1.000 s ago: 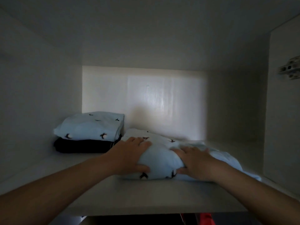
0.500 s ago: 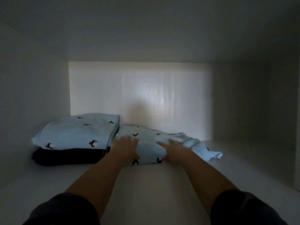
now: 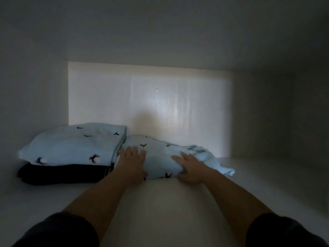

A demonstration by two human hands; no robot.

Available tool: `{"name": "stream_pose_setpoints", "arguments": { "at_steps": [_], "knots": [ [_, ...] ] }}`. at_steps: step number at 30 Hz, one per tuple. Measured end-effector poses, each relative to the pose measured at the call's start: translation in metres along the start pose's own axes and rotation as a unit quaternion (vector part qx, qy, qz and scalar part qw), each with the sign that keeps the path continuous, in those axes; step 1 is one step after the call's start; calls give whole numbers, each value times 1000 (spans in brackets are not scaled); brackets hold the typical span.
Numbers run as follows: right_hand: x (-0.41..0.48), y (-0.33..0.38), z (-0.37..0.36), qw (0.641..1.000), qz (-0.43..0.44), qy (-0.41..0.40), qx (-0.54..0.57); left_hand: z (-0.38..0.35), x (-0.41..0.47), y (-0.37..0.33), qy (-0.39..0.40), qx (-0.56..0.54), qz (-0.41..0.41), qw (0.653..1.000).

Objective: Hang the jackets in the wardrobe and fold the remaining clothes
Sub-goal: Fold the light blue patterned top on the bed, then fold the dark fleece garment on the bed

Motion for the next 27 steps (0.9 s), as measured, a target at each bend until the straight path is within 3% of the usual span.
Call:
{"name": "stream_pose_setpoints", "arguments": {
  "at_steps": [5, 9, 13, 18, 21, 27],
  "knots": [
    [-92, 9, 17, 998, 0, 28, 59, 31, -42, -16, -17, 17, 6, 1000],
    [-192, 6, 45, 993, -37, -20, 107, 69, -99, -68, 18, -195, -60, 979],
    [-313, 6, 76, 978, -80, -111, 154, 142, -191, -132, -65, -384, -183, 903],
    [-515, 27, 93, 943, -151, -215, 202, 198, -352, -224, -141, -548, -309, 764],
    [-657, 41, 80, 912, -245, -232, 232, 193, -461, -293, -99, -625, -343, 695],
    [-919, 77, 93, 843, -455, -234, 165, 219, -673, -445, 99, -693, -443, 560]
  ]
}}
Point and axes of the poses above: each hand's wrist, its own x-axis towards the middle knuckle, its own z-axis out of the back of the hand, y = z × x, the point moved 8 cm from there along x, towards the middle knuckle, and after that the axes turned 5 degrees about -x, right-handed, at the moved point
